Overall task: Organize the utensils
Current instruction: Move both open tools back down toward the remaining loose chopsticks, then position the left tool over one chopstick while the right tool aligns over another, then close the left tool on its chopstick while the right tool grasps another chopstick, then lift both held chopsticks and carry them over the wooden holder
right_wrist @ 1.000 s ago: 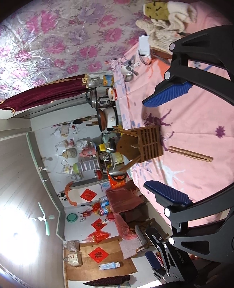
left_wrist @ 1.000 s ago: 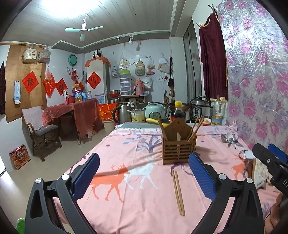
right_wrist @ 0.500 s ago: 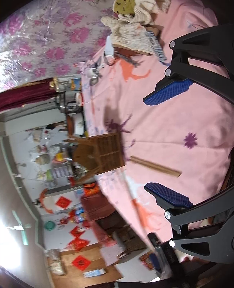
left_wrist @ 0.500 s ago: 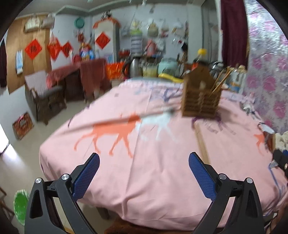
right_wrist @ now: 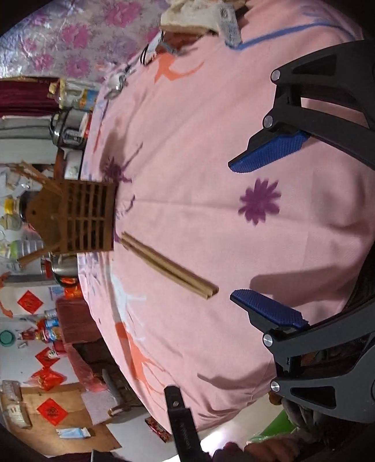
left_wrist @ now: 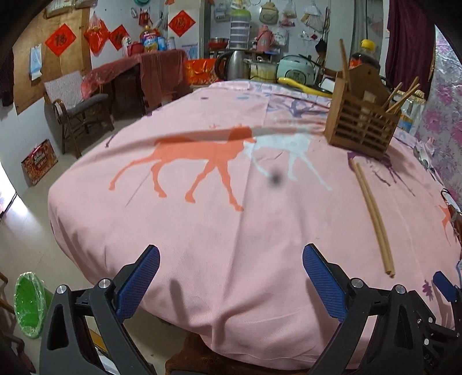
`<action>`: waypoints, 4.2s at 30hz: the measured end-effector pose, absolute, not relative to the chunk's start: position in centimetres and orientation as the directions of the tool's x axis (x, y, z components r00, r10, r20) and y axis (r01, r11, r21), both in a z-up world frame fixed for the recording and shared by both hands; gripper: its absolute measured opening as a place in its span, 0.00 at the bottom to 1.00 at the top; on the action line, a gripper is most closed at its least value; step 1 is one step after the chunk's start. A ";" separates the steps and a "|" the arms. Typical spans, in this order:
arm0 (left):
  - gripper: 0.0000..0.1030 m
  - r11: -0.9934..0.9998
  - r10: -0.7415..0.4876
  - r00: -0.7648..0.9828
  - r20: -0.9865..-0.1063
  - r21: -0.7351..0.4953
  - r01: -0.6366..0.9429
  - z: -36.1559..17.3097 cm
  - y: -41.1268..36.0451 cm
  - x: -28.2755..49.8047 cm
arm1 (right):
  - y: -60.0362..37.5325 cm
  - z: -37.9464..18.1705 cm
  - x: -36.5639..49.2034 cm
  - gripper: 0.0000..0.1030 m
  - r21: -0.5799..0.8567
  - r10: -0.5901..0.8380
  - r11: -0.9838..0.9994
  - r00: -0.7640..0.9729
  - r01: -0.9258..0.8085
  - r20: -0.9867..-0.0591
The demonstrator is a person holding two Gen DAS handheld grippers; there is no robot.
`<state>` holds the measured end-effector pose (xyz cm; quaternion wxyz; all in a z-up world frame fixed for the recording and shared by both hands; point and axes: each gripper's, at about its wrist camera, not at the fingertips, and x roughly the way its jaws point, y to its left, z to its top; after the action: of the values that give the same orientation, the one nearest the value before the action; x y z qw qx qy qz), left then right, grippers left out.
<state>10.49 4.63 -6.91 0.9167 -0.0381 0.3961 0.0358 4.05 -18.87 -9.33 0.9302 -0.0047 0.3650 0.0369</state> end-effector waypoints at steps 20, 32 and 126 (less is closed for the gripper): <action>0.94 0.996 0.036 0.657 -0.753 -0.031 -0.089 -8.3 4.4 11.2 | -19.0 -9.7 5.7 0.56 0.062 0.102 0.995 0.726 -0.081 -0.680; 0.94 0.995 0.035 0.644 -0.764 -0.031 -0.091 -8.8 4.4 11.6 | -17.4 -9.7 6.7 0.56 0.032 0.088 0.995 0.709 -0.092 -0.699; 0.09 0.966 -0.163 0.690 -0.705 0.029 0.257 -9.7 -3.9 11.9 | -21.7 -10.2 6.6 0.07 0.086 0.031 0.996 0.753 0.034 -0.658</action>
<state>11.92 -3.91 -9.70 0.9171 0.0627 0.3767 -0.1146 6.63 -21.71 -10.21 0.9350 0.0461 0.3516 -0.0008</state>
